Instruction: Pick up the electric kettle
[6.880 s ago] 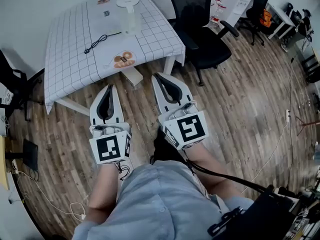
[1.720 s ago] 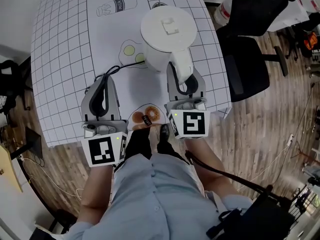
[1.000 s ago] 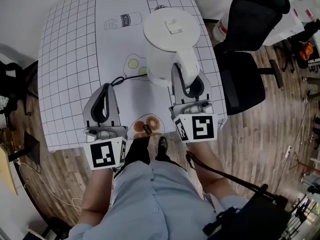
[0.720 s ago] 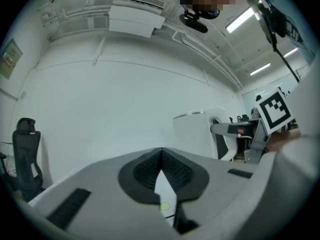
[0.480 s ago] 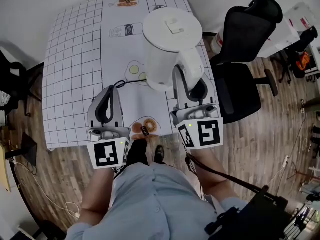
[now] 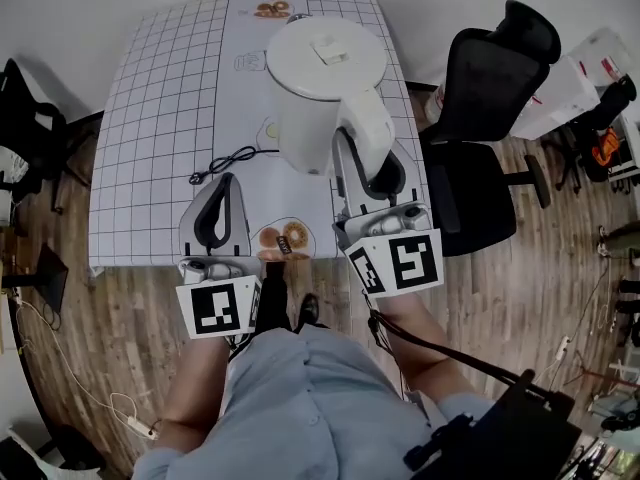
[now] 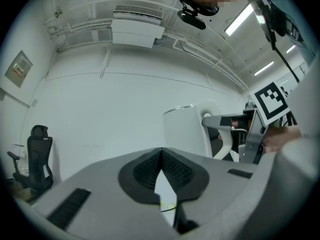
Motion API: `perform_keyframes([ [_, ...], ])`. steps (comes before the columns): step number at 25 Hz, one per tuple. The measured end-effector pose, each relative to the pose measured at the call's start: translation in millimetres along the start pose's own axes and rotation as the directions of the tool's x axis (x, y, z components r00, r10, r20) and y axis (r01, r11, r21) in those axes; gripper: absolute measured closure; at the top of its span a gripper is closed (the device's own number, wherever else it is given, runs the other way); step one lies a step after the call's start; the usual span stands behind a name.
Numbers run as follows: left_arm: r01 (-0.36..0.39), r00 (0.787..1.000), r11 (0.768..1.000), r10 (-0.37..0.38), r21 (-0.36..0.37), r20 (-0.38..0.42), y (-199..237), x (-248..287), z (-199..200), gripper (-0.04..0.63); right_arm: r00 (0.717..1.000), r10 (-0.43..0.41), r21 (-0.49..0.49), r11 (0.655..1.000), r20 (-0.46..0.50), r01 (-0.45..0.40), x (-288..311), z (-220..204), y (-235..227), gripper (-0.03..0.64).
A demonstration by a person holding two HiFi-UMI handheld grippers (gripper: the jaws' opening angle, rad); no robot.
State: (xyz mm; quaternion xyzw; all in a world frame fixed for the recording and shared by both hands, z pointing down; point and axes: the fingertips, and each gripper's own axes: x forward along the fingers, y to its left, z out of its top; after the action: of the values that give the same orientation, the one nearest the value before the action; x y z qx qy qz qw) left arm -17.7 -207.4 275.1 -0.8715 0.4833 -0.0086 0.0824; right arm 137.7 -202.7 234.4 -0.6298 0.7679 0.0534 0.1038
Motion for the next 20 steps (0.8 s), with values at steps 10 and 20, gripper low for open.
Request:
perform_keyframes([
  [10,-0.153,0.988,0.988,0.153,0.022,-0.014,51.4,-49.3,5.8,0.595,0.984,0.176,0.079,0.982,-0.023,-0.174,22.7,-26.5,75.3,0.512],
  [20,-0.231,0.969,0.973,0.229,-0.008,-0.087,124.8,-98.6,-21.9,0.595,0.961,0.272,0.159,0.953,-0.06,-0.259,41.1,-87.8,171.4,0.512],
])
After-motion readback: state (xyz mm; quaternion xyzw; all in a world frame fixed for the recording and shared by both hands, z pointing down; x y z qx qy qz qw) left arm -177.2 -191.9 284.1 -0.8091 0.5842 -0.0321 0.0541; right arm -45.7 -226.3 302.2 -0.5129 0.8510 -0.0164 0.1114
